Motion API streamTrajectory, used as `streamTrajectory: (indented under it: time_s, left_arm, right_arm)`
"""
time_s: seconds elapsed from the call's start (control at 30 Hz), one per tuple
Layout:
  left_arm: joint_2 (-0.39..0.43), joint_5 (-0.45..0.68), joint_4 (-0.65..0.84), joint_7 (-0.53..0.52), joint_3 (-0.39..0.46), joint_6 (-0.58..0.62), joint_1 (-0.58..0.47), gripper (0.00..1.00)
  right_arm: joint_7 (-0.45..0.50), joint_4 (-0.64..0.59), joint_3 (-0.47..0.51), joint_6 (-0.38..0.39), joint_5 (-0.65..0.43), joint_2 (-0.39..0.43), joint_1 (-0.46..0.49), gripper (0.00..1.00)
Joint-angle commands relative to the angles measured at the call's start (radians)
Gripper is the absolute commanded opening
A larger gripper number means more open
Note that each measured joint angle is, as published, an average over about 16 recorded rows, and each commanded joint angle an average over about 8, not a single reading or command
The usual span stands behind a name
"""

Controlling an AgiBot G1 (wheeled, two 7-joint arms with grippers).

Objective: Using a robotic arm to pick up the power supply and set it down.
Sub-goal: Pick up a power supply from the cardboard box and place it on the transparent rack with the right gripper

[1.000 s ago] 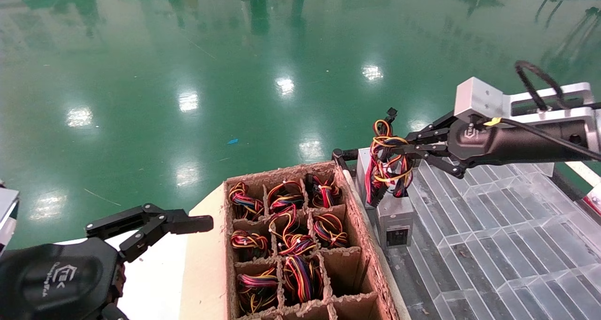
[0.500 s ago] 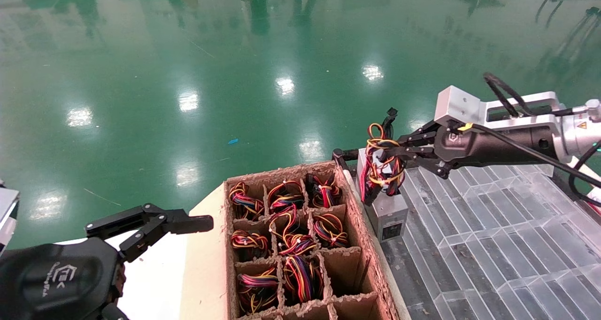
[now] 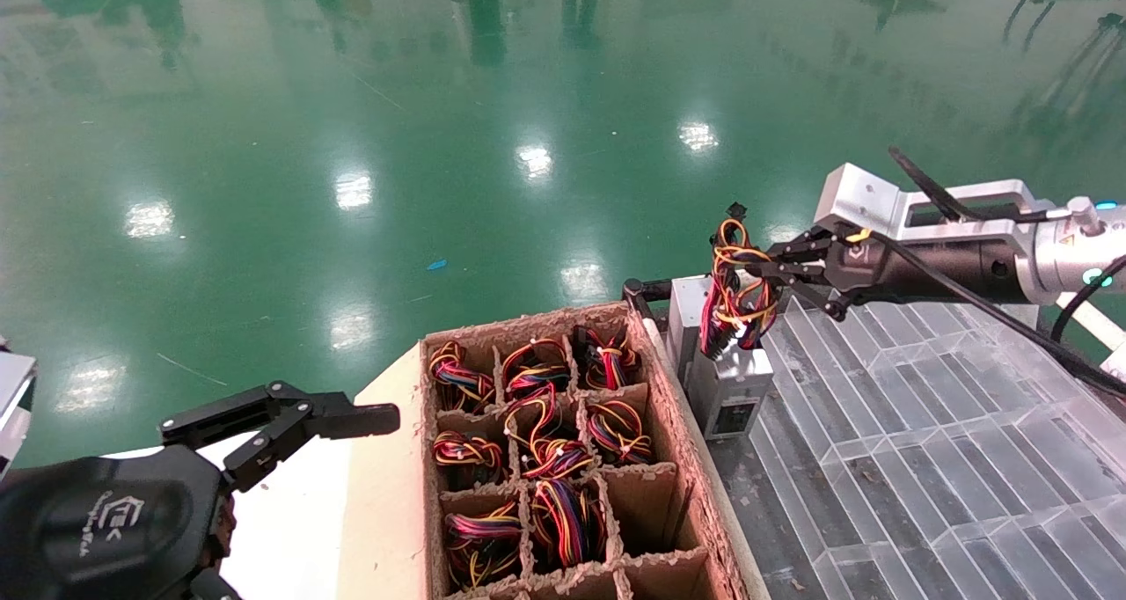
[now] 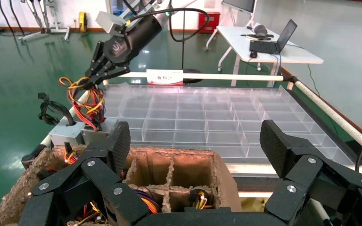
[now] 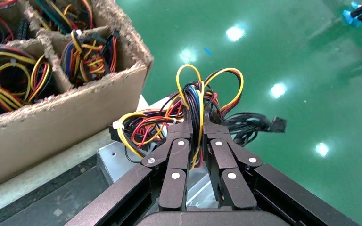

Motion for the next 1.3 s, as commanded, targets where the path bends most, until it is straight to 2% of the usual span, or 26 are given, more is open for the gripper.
streamTrajectory:
  time_s: [0.03,0.37,1.3]
  left_arm:
    - [0.000,0.000,0.000,0.000,0.000,0.000,0.000,1.00]
    - [0.000,0.000,0.000,0.000,0.000,0.000,0.000,1.00]
    - [0.000,0.000,0.000,0.000,0.000,0.000,0.000,1.00]
  right_arm:
    - [-0.002,-0.003,-0.001,0.002,-0.001,0.001,-0.003,0.00]
    - [-0.003,-0.010,-0.004,-0.033,-0.005,0.011,-0.009,0.00]
    - [0.009,-0.010,0.000,-0.052,0.000,0.004,-0.011,0.00]
